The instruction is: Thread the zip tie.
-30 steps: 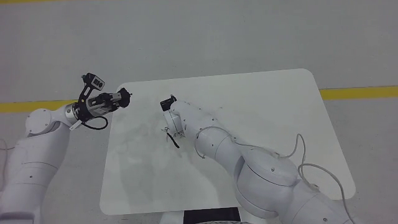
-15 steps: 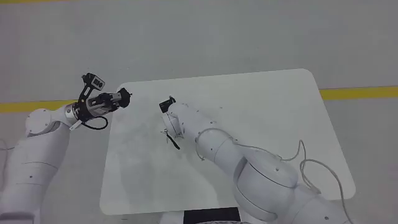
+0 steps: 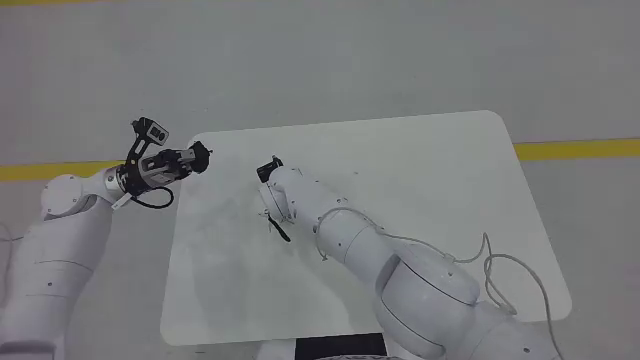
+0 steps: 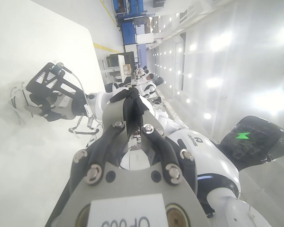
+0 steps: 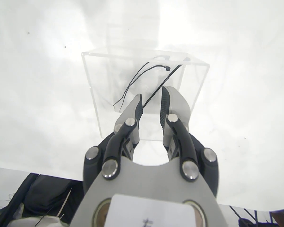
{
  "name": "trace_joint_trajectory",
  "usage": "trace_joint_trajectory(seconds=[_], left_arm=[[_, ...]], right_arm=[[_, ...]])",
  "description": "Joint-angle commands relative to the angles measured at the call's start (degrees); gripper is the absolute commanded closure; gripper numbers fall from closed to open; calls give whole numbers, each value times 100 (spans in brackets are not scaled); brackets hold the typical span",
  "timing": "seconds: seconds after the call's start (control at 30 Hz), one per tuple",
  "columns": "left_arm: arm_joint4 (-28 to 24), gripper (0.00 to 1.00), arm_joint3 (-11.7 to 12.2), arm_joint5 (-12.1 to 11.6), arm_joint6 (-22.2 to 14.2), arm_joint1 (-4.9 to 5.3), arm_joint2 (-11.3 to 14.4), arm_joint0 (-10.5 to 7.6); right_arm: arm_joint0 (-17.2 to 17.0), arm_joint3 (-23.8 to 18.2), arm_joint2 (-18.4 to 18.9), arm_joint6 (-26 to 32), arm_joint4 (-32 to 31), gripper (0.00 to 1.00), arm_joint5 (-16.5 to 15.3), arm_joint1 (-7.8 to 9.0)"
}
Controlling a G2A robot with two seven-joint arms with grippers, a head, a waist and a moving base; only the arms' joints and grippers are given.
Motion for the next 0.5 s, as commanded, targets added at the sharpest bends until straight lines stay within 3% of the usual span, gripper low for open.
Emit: trace_joint_trajectory(seconds=[0.0, 0.47], left_arm=[[0, 100, 0, 0, 0, 0, 0, 0], [0, 100, 0, 0, 0, 0, 0, 0]], right_arm=[[-6, -13, -3, 14, 2, 78, 0, 0], [-44, -6, -26, -7, 61, 78, 0, 0]])
